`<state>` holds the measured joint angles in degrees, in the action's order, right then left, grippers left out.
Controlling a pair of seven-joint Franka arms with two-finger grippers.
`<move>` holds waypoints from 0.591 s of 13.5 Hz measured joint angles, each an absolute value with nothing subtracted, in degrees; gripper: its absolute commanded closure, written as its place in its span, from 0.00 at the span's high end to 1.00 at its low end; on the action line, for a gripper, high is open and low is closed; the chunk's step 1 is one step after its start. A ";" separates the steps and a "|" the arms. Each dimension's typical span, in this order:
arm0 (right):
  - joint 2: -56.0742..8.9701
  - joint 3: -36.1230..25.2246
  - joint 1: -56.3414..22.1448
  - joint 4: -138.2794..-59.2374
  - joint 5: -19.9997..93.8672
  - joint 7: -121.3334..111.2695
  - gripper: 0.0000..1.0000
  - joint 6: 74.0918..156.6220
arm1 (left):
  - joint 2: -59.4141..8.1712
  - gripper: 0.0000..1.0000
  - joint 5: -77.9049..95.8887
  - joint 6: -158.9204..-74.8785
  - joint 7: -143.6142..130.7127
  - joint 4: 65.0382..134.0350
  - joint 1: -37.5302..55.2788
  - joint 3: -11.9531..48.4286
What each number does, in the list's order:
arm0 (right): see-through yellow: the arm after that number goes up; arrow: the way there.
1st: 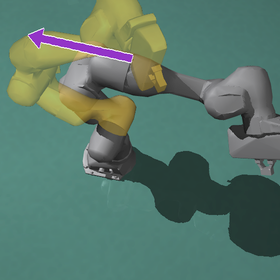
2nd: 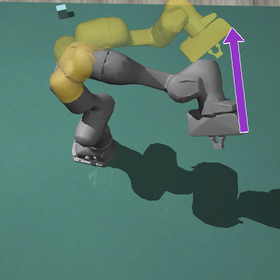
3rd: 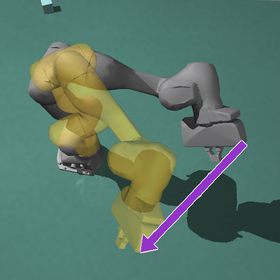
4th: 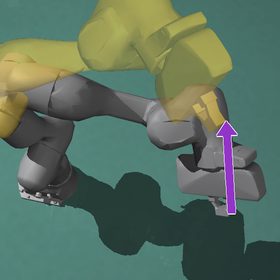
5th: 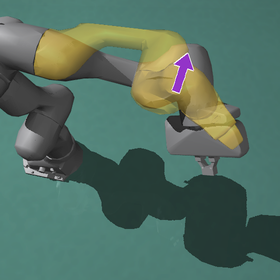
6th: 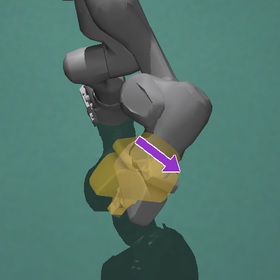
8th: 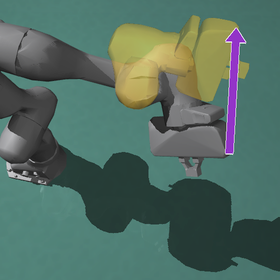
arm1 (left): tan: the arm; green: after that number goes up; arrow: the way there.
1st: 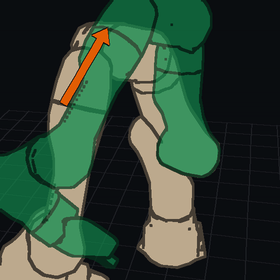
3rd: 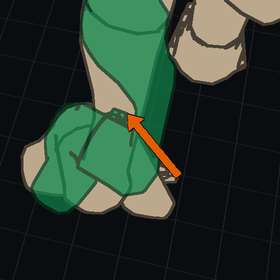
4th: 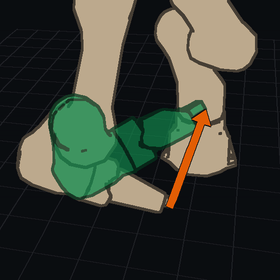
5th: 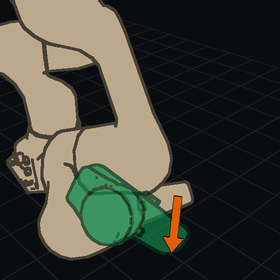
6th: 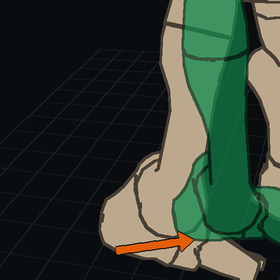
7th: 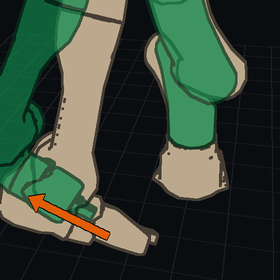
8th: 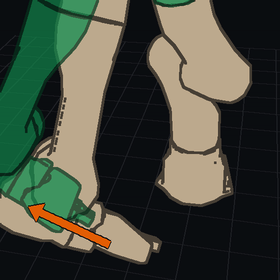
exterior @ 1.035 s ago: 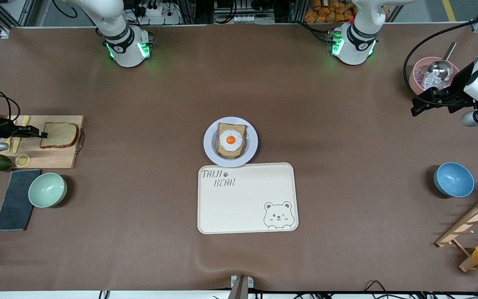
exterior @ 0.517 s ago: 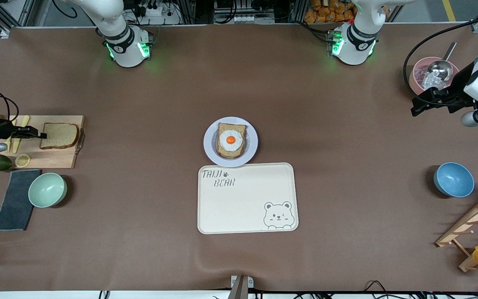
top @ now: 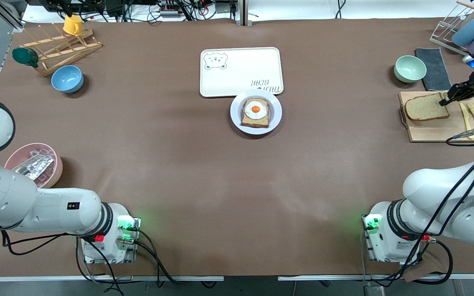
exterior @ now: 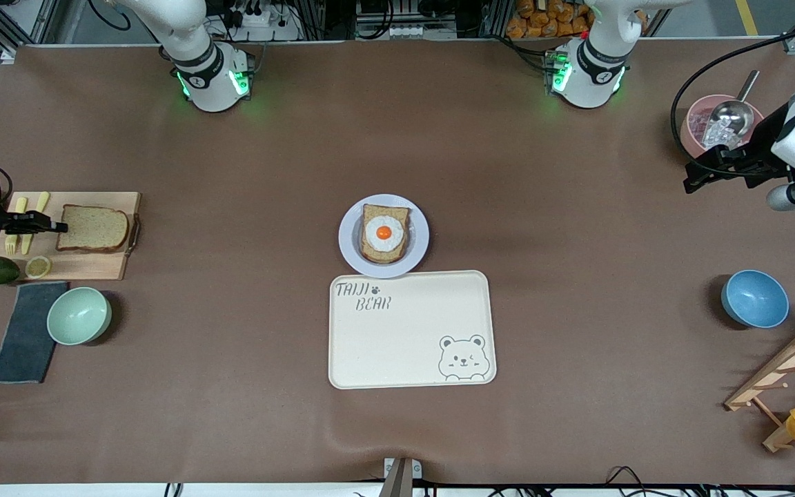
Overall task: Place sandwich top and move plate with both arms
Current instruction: 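Lift the bread slice with the right gripper toward the white plate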
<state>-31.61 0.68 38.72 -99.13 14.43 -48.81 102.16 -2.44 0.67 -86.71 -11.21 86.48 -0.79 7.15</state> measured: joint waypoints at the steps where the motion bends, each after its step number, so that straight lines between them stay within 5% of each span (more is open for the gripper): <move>1: -31.61 0.83 38.29 -98.14 14.45 -48.03 0.00 100.39 | -2.44 1.00 0.67 -86.71 -11.21 86.48 -0.79 7.15; 8: -29.28 1.39 33.20 -95.60 18.48 -43.31 0.00 93.56 | -2.44 1.00 0.67 -86.71 -11.21 86.48 -0.79 7.15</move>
